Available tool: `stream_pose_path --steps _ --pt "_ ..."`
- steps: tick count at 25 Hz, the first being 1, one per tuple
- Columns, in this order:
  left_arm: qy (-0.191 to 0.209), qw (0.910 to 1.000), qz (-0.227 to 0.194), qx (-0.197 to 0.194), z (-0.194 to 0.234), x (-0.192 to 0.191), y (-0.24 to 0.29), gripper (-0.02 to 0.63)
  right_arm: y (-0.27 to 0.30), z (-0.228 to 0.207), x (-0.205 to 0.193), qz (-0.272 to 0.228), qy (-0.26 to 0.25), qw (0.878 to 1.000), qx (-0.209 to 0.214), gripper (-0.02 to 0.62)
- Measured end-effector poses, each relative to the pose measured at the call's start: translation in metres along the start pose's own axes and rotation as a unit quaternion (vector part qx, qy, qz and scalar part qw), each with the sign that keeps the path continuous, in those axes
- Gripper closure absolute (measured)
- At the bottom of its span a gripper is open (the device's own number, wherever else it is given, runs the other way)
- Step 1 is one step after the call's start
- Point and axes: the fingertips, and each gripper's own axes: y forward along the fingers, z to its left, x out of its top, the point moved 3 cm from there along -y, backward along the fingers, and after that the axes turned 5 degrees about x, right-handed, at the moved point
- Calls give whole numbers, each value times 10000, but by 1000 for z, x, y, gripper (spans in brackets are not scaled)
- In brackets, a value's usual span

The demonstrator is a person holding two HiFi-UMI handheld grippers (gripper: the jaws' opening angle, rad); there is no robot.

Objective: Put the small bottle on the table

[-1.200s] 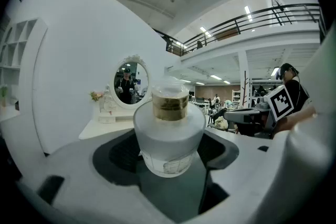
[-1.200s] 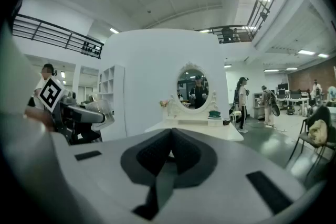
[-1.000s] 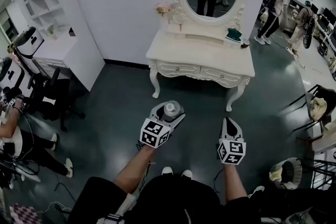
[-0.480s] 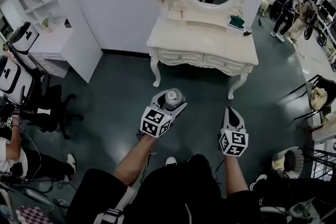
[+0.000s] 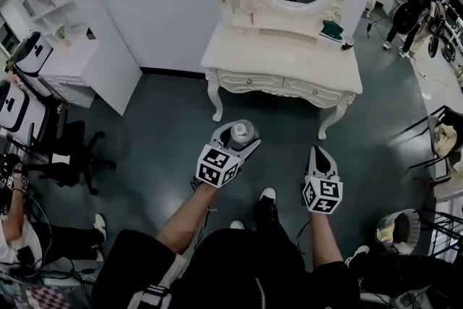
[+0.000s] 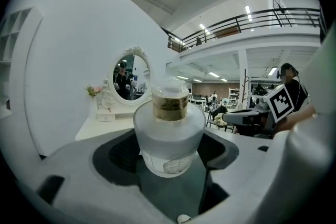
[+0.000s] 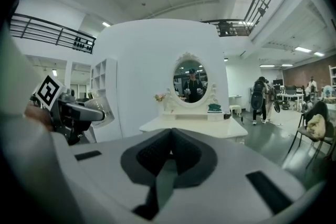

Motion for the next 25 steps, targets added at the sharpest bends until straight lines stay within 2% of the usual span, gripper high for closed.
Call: stream_pose_path --steps 6,14,25 --pt "8 9999 58 122 19 18 69 276 66 -49 19 -30 12 9998 173 592" --pt "-63 9989 0 471 41 53 145 276 145 -109 51 -27 -67 9985 535 592" --pt "-73 9978 -44 653 87 74 219 276 228 -144 67 -9 -103 9971 758 592"
